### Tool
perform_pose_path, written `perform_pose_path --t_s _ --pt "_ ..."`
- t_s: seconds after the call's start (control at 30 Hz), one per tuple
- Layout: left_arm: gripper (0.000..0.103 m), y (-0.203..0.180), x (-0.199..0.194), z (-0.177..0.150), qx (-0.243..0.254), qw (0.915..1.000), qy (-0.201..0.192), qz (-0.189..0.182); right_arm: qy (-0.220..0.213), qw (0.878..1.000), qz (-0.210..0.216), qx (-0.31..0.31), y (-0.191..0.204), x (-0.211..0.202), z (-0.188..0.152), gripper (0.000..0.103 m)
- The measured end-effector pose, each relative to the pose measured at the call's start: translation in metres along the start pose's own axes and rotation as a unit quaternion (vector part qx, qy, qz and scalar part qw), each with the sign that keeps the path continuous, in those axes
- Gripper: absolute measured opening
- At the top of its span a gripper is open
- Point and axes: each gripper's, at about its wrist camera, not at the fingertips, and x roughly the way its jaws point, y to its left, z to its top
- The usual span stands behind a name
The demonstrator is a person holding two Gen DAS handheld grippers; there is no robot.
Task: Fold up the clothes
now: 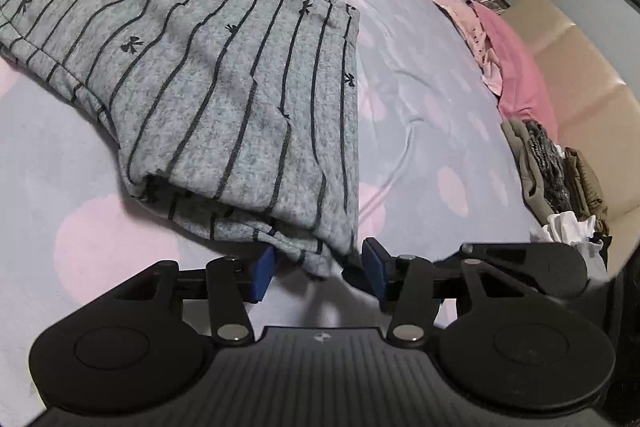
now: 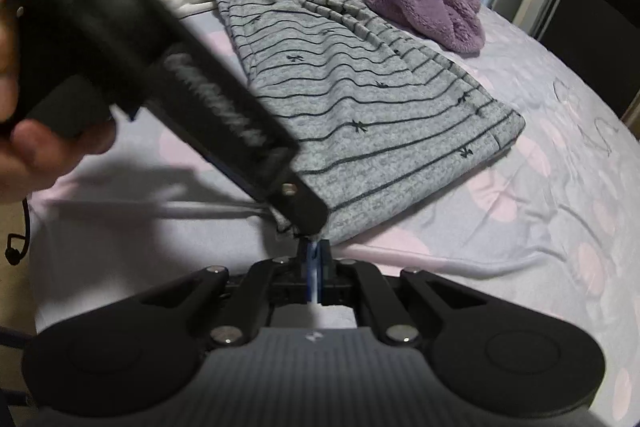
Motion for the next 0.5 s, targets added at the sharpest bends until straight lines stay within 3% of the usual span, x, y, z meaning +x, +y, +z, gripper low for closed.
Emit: perform_pose_path --t_s 0.07,0.23,0.33,0.4,0.5 --pt "0.044 -0.001 0.005 0.002 -0.01 0.9999 -0.002 0.007 0.0 1.0 0.001 -0.007 0.003 0.001 0.001 0.002" --pt "0.015 -0.008 0.012 0.001 0.0 0.9998 -0.003 0.02 0.001 1.0 -0.006 -0.014 0.004 0.002 0.001 0.002" --pt "0.009 -0.013 0.009 0.001 0.01 0.9995 -0.011 0.026 0.003 1.0 0.003 -0.02 0.002 -0.001 0.001 0.0" --pt "0.008 -0.016 0.006 0.0 0.019 0.9993 -0.013 0.029 0.011 0.999 0.02 -0.023 0.0 -0.006 0.002 0.005" --pt "0.007 -0.022 -0.004 -0.001 0.038 0.9986 -0.013 0.034 0.019 1.0 -0.006 -0.015 -0.012 -0.013 0.0 0.019"
